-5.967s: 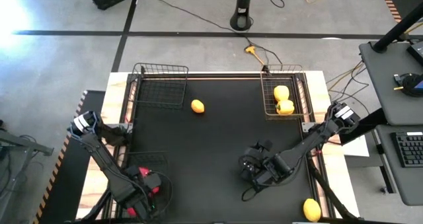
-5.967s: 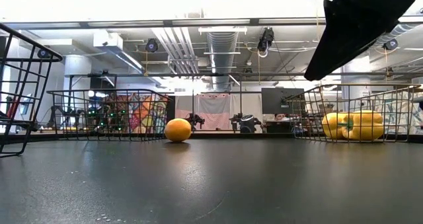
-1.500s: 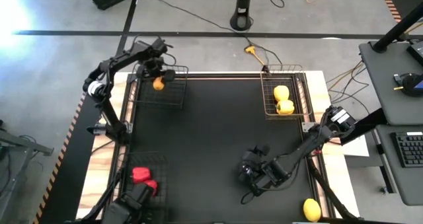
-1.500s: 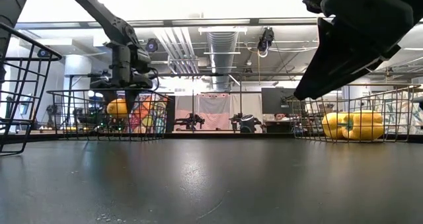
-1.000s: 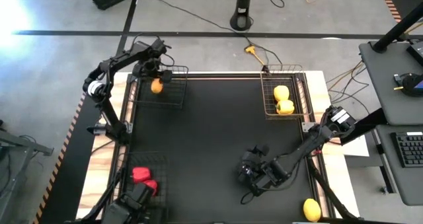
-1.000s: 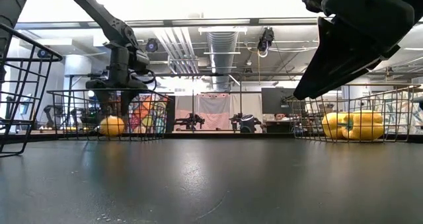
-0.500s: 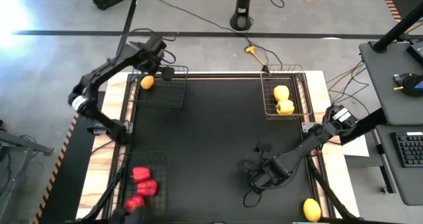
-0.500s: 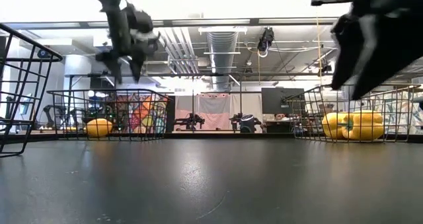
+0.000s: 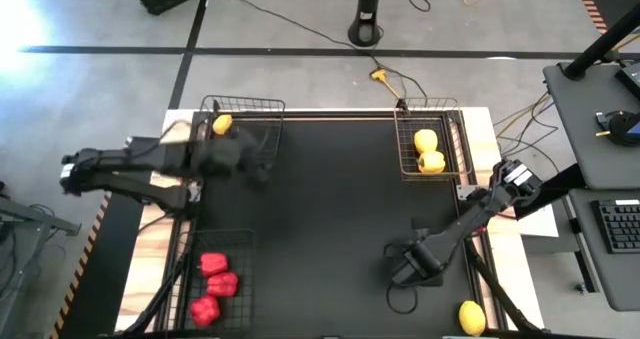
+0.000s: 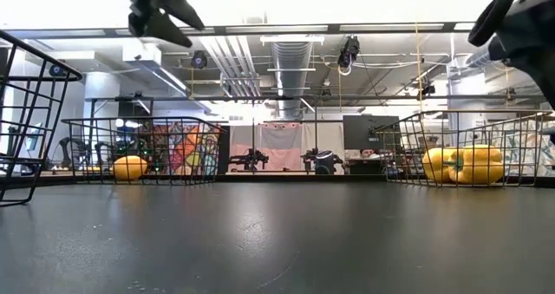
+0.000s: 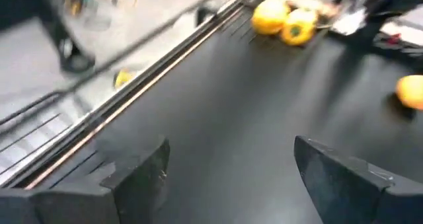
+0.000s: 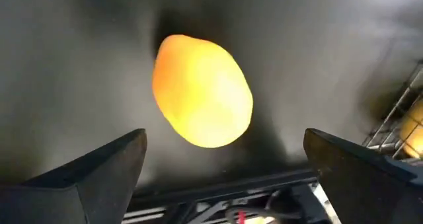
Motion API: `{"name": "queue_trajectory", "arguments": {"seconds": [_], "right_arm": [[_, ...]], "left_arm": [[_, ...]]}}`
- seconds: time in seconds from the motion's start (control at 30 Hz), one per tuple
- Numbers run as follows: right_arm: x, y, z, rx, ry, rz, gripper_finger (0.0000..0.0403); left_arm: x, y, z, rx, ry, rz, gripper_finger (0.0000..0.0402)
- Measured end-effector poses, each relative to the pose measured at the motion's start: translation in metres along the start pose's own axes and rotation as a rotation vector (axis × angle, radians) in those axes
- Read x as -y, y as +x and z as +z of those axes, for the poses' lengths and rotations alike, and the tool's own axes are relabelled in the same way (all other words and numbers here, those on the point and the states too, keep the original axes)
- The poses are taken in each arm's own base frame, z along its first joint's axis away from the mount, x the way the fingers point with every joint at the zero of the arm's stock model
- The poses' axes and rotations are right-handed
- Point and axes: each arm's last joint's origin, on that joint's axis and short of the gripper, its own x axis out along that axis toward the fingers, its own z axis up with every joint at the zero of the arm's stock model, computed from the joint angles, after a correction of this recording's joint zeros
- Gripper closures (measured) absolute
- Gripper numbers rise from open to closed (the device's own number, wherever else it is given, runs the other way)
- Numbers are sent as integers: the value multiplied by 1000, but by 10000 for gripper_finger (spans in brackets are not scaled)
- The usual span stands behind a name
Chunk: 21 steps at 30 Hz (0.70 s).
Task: Sort produce into baskets
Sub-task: Put the top yellow lemon to the top black wire basket
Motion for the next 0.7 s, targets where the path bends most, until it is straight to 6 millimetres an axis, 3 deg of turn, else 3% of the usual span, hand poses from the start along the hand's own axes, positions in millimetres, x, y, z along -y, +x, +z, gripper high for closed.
{"name": "queue_trajectory", "arguments": {"seconds": [0.2,0.4,0.57,0.7], "right_arm": [[-6,8,5,28,-104,86,3],[-2,32,5,2,-120,63,3],[1,43,6,-34,-94,64,12],[1,43,11,14,-88,68,50]], "left_arm": [[41,-11,-53,174,71,-125,96],[62,-7,-99,308,89,-207,96],[67,2,-120,329,65,-240,95],[70,10,-131,303,36,-238,95]]}}
